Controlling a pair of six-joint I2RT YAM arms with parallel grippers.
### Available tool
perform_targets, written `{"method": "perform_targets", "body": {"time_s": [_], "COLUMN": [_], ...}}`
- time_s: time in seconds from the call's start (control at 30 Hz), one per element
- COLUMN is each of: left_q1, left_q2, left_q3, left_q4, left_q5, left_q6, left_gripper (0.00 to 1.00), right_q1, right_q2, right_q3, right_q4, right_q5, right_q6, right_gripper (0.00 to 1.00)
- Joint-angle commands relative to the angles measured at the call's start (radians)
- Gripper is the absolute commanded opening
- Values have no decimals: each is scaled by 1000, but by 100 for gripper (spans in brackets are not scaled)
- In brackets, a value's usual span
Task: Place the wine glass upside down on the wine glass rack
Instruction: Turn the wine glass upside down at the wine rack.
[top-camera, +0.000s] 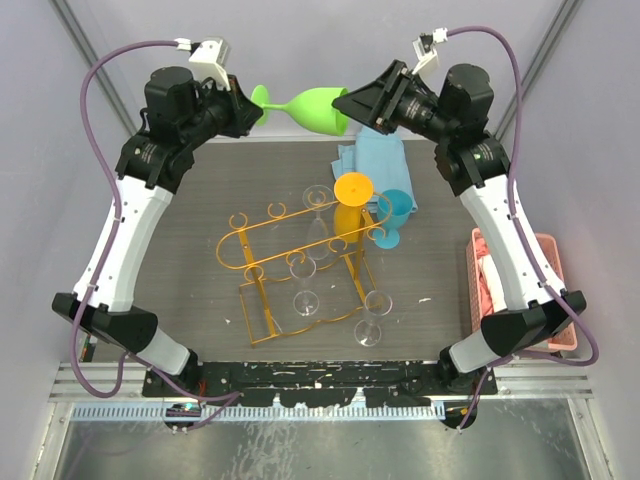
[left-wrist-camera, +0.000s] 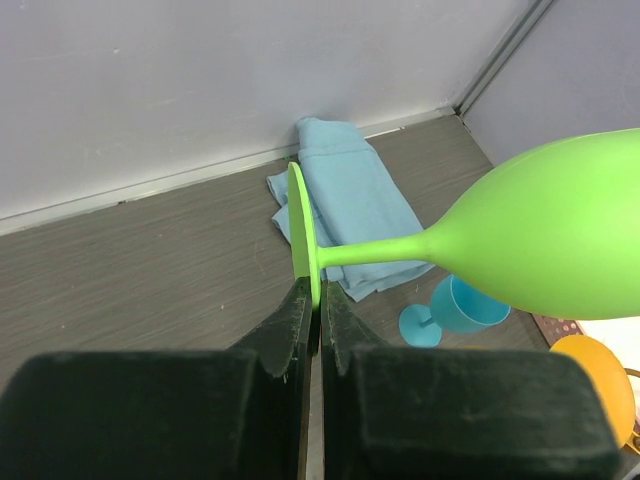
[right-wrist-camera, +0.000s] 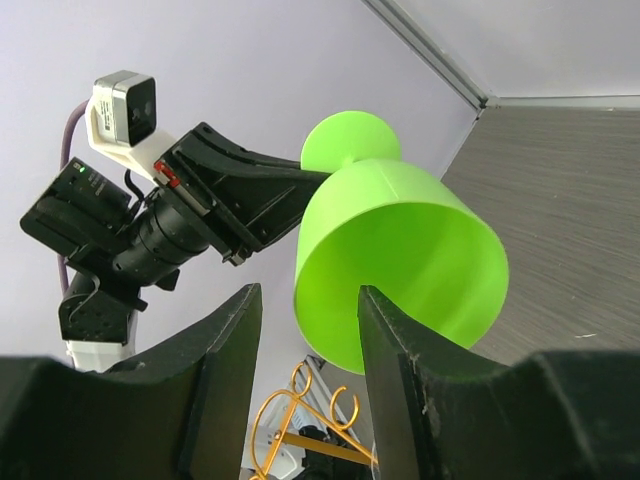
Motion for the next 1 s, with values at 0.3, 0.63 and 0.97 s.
{"method": "perform_targets", "body": {"time_s": [0.3, 0.63, 0.97], "left_q1": [2, 2, 1], "left_q2": [-45, -52, -68], "left_q3": [5, -4, 7], "left_q4": [55, 47, 38], "left_q5": [12, 8, -29], "left_q6": [3, 16, 30], "left_gripper": [4, 5, 34], "right_q1": [72, 90, 92], "right_q2": [23, 27, 19], "right_q3": [59, 57, 57], "right_q4": [39, 39, 29], "right_q5": [38, 65, 92], "right_q6": [-23, -23, -41], "right_gripper": [41, 6, 1]}}
